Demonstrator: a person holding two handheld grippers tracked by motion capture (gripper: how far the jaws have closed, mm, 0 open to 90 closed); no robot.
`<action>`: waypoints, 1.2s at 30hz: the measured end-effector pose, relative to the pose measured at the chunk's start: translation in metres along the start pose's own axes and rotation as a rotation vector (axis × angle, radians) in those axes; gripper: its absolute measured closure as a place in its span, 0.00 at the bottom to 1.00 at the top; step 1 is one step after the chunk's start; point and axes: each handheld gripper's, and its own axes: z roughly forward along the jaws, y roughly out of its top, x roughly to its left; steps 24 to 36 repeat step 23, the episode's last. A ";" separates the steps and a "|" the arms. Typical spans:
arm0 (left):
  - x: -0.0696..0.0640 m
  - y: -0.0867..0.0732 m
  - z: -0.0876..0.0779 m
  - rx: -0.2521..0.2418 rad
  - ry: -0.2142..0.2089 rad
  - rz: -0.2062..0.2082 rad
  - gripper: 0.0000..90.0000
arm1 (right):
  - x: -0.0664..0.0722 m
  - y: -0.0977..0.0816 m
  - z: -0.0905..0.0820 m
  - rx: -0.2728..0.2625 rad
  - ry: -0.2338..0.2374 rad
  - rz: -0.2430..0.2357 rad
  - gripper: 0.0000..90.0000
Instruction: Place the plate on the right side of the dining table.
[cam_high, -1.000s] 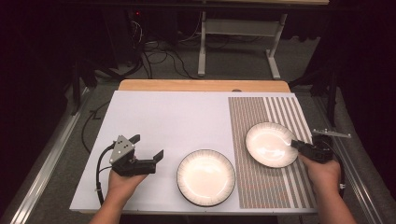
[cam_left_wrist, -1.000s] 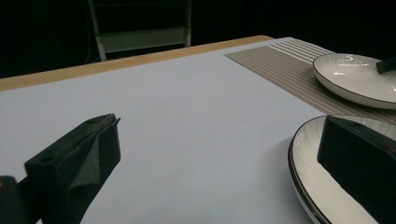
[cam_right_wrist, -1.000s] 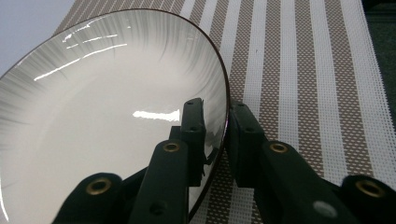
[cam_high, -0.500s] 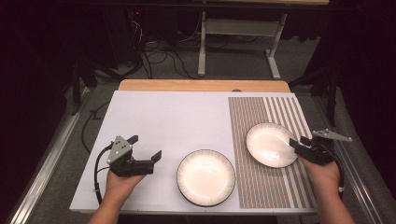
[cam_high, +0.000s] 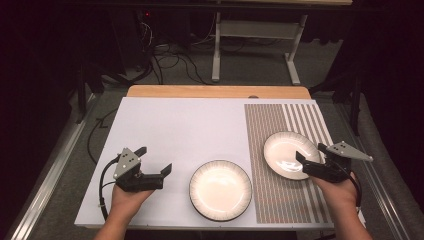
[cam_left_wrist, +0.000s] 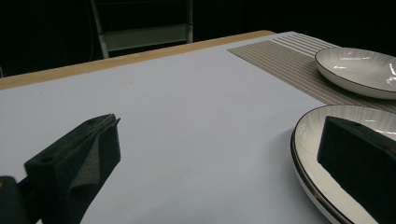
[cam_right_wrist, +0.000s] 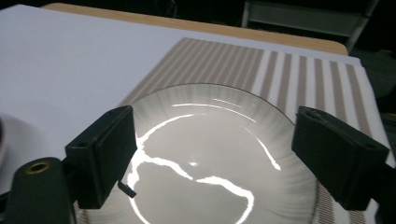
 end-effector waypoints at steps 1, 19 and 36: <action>0.000 0.000 -0.001 -0.005 -0.002 -0.004 0.00 | 0.005 0.001 -0.001 -0.012 0.015 -0.010 0.14; -0.002 0.003 -0.017 -0.058 -0.006 -0.022 0.00 | 0.076 0.003 -0.026 -0.109 0.184 -0.113 0.01; -0.001 0.003 -0.018 -0.059 -0.004 -0.026 0.00 | 0.077 0.002 -0.026 -0.111 0.188 -0.123 0.01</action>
